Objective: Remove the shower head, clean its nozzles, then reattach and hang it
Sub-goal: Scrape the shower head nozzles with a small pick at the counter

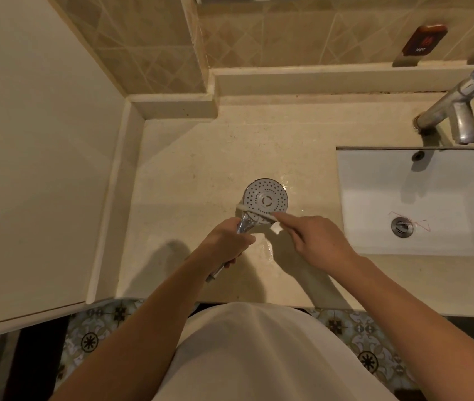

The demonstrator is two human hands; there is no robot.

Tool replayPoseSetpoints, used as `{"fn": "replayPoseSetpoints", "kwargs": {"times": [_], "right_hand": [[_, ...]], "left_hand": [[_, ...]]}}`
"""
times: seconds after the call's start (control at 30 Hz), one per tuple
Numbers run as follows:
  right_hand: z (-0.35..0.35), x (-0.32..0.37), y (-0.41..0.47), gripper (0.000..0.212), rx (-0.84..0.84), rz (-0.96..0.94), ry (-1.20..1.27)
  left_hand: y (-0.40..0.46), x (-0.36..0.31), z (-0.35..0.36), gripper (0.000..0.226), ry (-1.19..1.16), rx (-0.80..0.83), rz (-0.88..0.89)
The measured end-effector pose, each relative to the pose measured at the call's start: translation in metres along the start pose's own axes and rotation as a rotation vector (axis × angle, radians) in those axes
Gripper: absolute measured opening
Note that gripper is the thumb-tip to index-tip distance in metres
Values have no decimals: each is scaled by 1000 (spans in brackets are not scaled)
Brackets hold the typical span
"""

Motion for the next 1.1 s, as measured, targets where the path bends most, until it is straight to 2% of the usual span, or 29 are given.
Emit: {"fn": "replayPoseSetpoints", "kwargs": {"times": [0.1,0.2,0.33,0.43,0.57,0.67,0.77,0.83,0.9,1.1], "right_hand": [[-16,-12,3,40,-195,101,148],[-24,-19,2,39,-287,177,200],[-12,-10,-7,44,-188,95,208],[2,4,-16,46,-60,6,71],[-16,-19,-13,41,-287,164,182],[-23,-27,-9,39,-309,209,184],[-12,-10,-12,42,-193,93,181],[0,2,-14,45,-63,8,103],[4,5,-15,45,-20,-19,27],[-27,-13,0,39,-271,138,138]], "left_hand": [[0,-3,-1,22,-15,-10,16],[-1,-3,-1,21,-47,-22,14],[-2,-4,-1,20,-48,0,16],[-3,-6,-2,19,-56,0,25],[-4,-7,-1,22,-58,12,51],[-5,-7,-1,23,-52,9,58],[-5,-6,0,24,-45,10,53],[-6,-5,0,24,-38,2,43],[-7,-4,0,23,-32,-1,43],[-7,-6,0,23,-51,0,65]]}}
Point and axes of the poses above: each hand's wrist, its own y-axis towards the middle knuckle, its own z-axis out of the palm, x = y × z, the point moved 5 cm from there along y, towards the middle knuckle, and after that the axes turned 8 degrees about x, right-handed, at the moved point
